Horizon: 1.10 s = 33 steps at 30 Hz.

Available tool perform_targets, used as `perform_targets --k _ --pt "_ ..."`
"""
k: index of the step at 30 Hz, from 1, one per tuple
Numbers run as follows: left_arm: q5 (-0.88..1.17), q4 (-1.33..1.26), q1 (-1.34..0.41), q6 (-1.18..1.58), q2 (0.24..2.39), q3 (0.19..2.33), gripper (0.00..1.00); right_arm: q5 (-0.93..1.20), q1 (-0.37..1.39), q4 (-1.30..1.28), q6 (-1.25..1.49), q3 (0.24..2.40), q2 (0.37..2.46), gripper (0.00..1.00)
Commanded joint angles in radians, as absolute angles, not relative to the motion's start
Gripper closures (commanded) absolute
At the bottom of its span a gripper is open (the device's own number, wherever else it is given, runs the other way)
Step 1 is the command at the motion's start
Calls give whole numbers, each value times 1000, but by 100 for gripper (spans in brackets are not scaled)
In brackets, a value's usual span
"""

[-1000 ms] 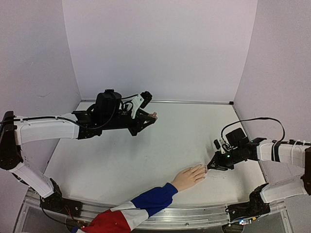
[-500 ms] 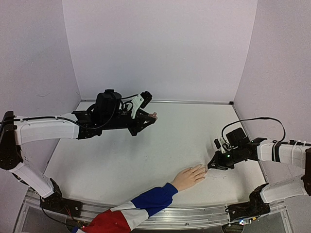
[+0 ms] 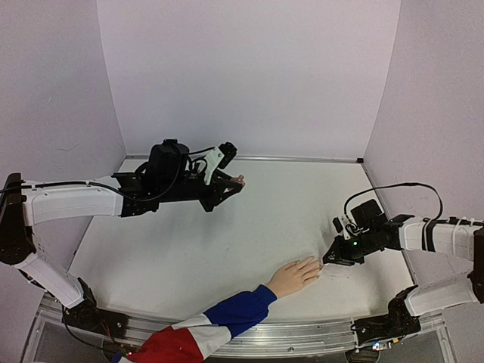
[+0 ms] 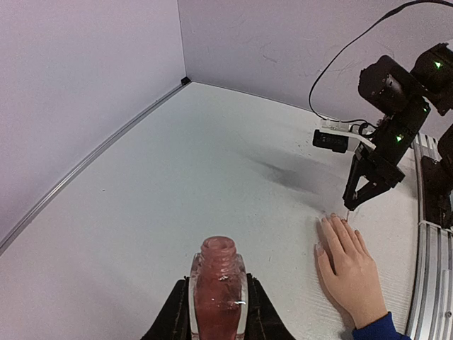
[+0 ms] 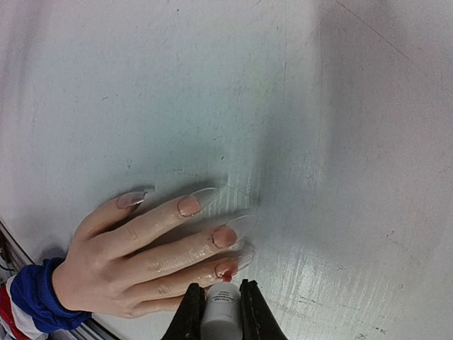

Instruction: Paint the nails

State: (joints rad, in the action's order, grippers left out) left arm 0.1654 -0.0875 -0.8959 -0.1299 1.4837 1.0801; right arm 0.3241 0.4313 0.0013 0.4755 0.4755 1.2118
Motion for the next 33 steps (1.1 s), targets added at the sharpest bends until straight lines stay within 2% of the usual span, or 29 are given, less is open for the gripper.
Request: perform_targets --k 1,33 --pt "183 -137 -899 -126 1452 1107 100 321 437 -10 460 493 1215 100" --pt "173 -136 -899 -126 1436 1095 100 223 436 -9 481 475 1171 100"
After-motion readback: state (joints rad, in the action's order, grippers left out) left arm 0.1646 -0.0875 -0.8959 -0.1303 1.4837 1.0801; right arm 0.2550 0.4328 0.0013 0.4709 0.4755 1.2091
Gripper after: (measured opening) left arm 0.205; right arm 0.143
